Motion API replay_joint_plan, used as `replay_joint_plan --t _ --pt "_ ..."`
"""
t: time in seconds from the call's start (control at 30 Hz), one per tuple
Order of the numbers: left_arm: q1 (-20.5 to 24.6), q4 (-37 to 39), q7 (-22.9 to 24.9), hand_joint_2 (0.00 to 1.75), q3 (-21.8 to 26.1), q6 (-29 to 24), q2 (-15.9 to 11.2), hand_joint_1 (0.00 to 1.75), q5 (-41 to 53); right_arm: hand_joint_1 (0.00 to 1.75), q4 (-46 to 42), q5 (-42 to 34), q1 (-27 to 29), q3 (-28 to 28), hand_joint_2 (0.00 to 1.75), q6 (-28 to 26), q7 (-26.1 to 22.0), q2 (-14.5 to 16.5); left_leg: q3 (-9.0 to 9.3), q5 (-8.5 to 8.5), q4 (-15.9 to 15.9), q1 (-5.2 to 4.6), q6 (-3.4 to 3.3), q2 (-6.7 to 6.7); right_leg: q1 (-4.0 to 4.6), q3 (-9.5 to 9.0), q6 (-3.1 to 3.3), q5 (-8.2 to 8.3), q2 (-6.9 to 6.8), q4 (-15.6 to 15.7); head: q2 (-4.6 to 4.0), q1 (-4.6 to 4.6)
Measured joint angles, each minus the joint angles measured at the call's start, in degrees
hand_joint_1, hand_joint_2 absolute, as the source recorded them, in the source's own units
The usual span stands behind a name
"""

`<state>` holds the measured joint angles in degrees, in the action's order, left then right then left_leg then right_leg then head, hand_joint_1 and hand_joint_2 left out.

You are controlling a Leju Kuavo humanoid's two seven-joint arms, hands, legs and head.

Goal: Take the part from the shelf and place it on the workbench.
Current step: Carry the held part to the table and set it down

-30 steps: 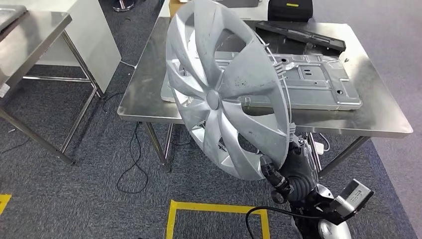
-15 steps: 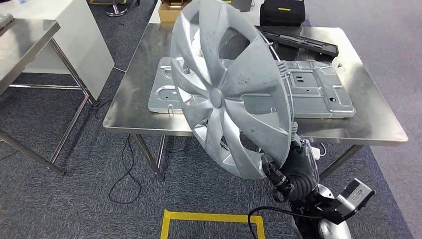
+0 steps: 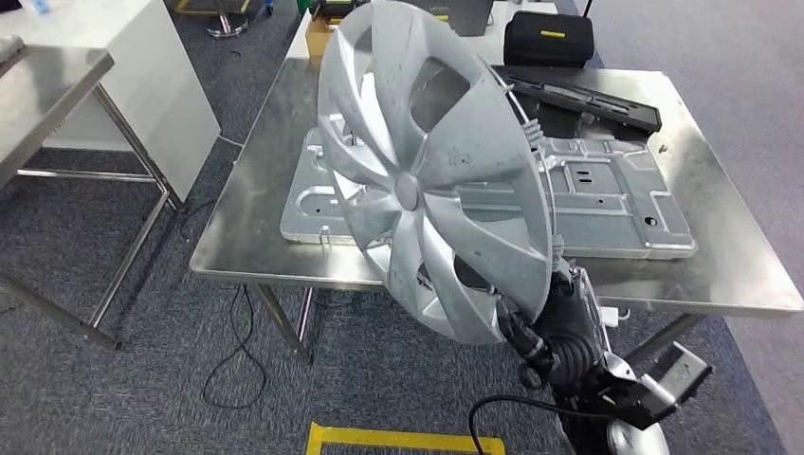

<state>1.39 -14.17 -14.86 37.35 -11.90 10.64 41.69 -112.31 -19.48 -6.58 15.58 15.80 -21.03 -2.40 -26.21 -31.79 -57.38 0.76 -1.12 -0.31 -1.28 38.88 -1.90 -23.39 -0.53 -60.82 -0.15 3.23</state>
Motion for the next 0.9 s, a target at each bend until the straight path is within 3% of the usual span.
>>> replay_joint_plan --t 0.07,0.13,0.2,0.27,0.3,0.33,0.37,0.43,0.47,0.53,0.6,0.67,0.73,0.8,0.83,0.87,0.9 --pt "0.15 -0.02 -0.06 1.75 0.00 0.10 0.03 0.00 -0.02 1.75 -0.03 0.14 0.04 0.01 1.75 0.06 0.02 0.00 0.24 0.05 0.04 -0.03 0.80 0.05 0.30 -0.21 1.22 0.21 0.24 0.60 0.00 -0.07" --pt "0.20 -0.04 -0.13 1.75 0.01 0.21 0.03 0.00 -0.02 1.75 -0.06 0.45 0.09 -0.01 1.75 0.07 0.05 -0.01 -0.44 0.46 -2.32 0.17 1.35 0.14 0.30 -1.09 2.29 -0.27 0.55 1.04 0.00 -0.14" --pt "0.18 -0.05 -0.16 1.75 0.04 0.28 0.04 0.00 0.02 1.75 -0.03 0.88 -0.06 -0.03 1.75 0.00 0.13 -0.01 -3.63 -0.60 -8.19 0.34 1.50 0.16 0.48 -2.28 3.15 -1.08 0.58 1.29 0.00 -0.20" --pt "0.11 -0.05 -0.15 1.75 0.14 0.32 0.04 0.00 0.22 1.75 0.19 1.41 -0.30 -0.05 1.75 -0.06 0.34 -0.01 -8.23 -3.73 -14.64 0.33 1.49 0.15 0.84 -3.32 3.68 -2.00 0.66 1.30 0.00 -0.23" --pt "0.07 -0.05 -0.15 1.75 0.20 0.34 0.04 0.00 0.35 1.75 0.39 1.81 -0.42 -0.07 1.75 -0.16 0.51 -0.03 -10.07 -4.95 -16.28 0.27 1.41 0.14 1.04 -3.90 3.80 -2.48 0.76 1.28 0.00 -0.23" --pt "0.06 -0.06 -0.13 1.75 0.28 0.38 0.03 0.00 0.50 1.75 0.67 2.35 -0.61 -0.10 1.75 -0.35 0.74 -0.07 -11.19 -5.13 -16.33 0.20 1.28 0.15 1.23 -4.55 3.89 -2.96 0.87 1.26 0.00 -0.23" --pt "0.05 -0.07 -0.11 1.75 0.35 0.42 0.03 0.00 0.67 1.75 1.01 3.06 -0.93 -0.14 1.75 -0.62 0.99 -0.14 -11.42 -3.82 -14.55 0.09 1.02 0.15 1.41 -5.28 3.91 -3.44 0.97 1.25 0.00 -0.23" --pt "0.02 -0.09 -0.08 1.75 0.57 0.48 0.00 0.00 0.96 1.75 1.94 5.70 -2.11 -0.37 1.75 -1.69 1.52 -0.55 -10.39 1.95 -7.89 -0.35 0.17 0.11 1.69 -6.64 3.85 -4.36 1.05 1.22 0.00 -0.20" --pt "0.01 -0.10 -0.09 1.75 0.78 0.49 -0.03 0.00 1.06 1.75 2.67 7.82 -3.01 -0.57 1.75 -2.54 1.70 -0.97 -9.90 3.92 -5.06 -0.65 -0.24 0.06 1.77 -7.06 3.72 -4.73 1.14 1.17 0.00 -0.22" --pt "0.70 -0.26 1.15 1.75 1.42 0.45 -0.10 0.00 0.21 1.75 4.85 13.56 -5.59 -1.04 1.75 -4.19 2.50 -2.03 -9.51 5.97 -2.61 -1.10 -0.72 -0.11 1.79 -7.24 3.21 -5.26 1.28 1.07 0.00 -0.29" --pt "3.88 -0.70 6.15 1.75 2.38 0.40 -0.19 0.00 -2.25 1.75 8.74 23.13 -10.57 -0.64 1.75 -6.11 5.26 -2.20 -9.44 6.91 -2.03 -1.01 -0.97 -0.13 1.80 -6.88 2.59 -5.43 1.34 1.05 0.00 -0.37" --pt "9.38 -1.51 12.49 1.75 3.08 0.67 -0.33 0.00 -4.42 1.75 14.59 40.92 -17.61 2.07 1.75 -12.03 11.60 -1.66 -9.45 7.79 -1.08 -0.70 -1.34 -0.17 1.72 -5.71 2.03 -6.18 1.10 -0.60 0.00 -0.35" --pt "14.28 -2.39 15.48 1.75 3.16 1.05 -0.50 0.00 -5.57 1.75 21.23 64.33 -23.85 6.17 1.75 -19.92 18.32 -1.65 -9.38 8.07 -0.62 -0.58 -1.67 -0.43 1.34 -2.73 1.42 -8.62 0.85 -6.24 0.00 -0.32" --pt "16.74 -2.90 15.62 1.75 3.04 1.02 -0.68 0.00 -6.67 1.75 28.23 84.67 -28.54 9.45 1.75 -24.20 21.46 -2.14 -9.16 7.82 -0.70 -0.57 -1.70 -0.66 0.81 1.28 0.78 -10.55 0.83 -13.16 0.00 -0.32" --pt "17.26 -3.02 15.44 1.75 2.90 0.92 -0.75 0.00 -7.20 1.31 31.83 91.49 -30.53 10.77 1.31 -24.89 22.02 -2.46 -8.93 7.57 -0.79 -0.55 -1.58 -0.68 0.54 2.58 0.49 -10.13 0.79 -14.70 0.00 -0.32" --pt "17.40 -3.08 15.22 1.75 2.74 0.81 -0.78 0.00 -7.64 0.87 35.23 95.66 -32.40 11.97 0.87 -25.06 22.42 -2.79 -8.64 7.23 -0.93 -0.49 -1.39 -0.66 0.30 2.95 0.25 -8.50 0.74 -14.07 0.00 -0.32" --pt "17.43 -3.11 15.05 1.75 2.58 0.72 -0.79 0.00 -8.04 0.44 38.36 97.08 -34.04 13.11 0.44 -24.85 22.78 -3.06 -8.30 6.82 -1.13 -0.39 -1.18 -0.61 0.09 2.34 0.08 -5.96 0.68 -11.39 0.00 -0.32"
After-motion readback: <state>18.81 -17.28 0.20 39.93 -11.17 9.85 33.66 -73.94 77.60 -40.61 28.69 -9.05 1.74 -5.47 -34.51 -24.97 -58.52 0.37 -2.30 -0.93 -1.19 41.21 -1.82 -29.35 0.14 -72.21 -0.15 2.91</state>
